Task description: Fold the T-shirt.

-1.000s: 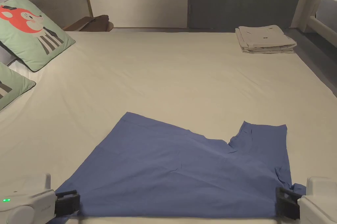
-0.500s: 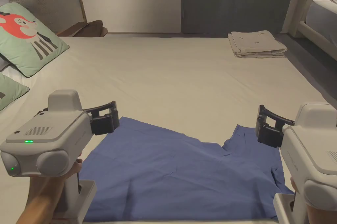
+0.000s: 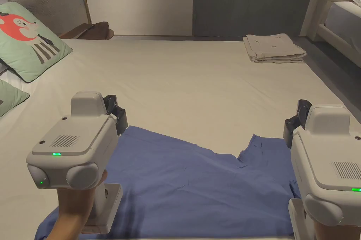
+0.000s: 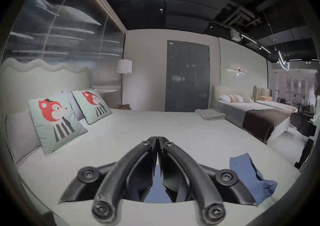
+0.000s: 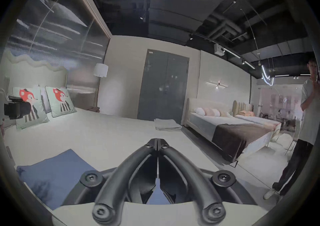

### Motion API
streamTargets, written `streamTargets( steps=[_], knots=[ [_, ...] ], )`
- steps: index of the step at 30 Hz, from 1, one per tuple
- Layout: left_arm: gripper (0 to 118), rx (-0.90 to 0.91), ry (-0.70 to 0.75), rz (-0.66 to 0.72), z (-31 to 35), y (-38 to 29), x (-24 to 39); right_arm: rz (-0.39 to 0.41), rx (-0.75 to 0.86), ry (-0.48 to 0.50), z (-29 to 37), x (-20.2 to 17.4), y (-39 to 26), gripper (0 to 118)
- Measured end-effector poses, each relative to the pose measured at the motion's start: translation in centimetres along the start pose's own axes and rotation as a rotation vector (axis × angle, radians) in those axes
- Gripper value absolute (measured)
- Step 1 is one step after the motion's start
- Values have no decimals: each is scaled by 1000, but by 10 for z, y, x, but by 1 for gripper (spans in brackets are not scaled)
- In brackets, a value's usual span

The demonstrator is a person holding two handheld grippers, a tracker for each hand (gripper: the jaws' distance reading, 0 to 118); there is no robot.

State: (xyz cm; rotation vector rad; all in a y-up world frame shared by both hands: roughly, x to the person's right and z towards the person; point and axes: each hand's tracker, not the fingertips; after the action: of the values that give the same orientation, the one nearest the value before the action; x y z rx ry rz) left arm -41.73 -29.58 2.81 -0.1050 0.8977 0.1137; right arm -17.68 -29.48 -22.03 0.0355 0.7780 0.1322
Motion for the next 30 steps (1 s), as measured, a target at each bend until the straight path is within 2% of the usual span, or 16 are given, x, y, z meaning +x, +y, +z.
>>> streamTargets(
  steps=[8,15,19,22,23,26,27,30],
  knots=[
    [0,-22,-17,-29,-28,-3,7,13,6,-4,-7,-8,4,0],
    [0,-160,-76,-64,-101,-2,15,15,-5,-3,-38,-16,1,0],
    [1,-319,-124,-118,-159,1,11,18,-16,3,-56,-18,-1,0],
    [4,-465,-128,-80,-208,-1,-2,21,-34,3,-73,-17,-7,0],
    [25,-493,-112,-69,-221,-3,-5,21,-42,2,-78,-17,-9,0],
    [101,-626,-97,-33,-260,-19,-19,20,-72,-5,-97,-16,-19,0],
    [107,-651,-85,-39,-268,-26,-24,21,-79,-8,-102,-15,-23,0],
    [108,-731,-49,-80,-291,-52,-33,27,-111,-19,-118,-13,-38,0]
  ],
)
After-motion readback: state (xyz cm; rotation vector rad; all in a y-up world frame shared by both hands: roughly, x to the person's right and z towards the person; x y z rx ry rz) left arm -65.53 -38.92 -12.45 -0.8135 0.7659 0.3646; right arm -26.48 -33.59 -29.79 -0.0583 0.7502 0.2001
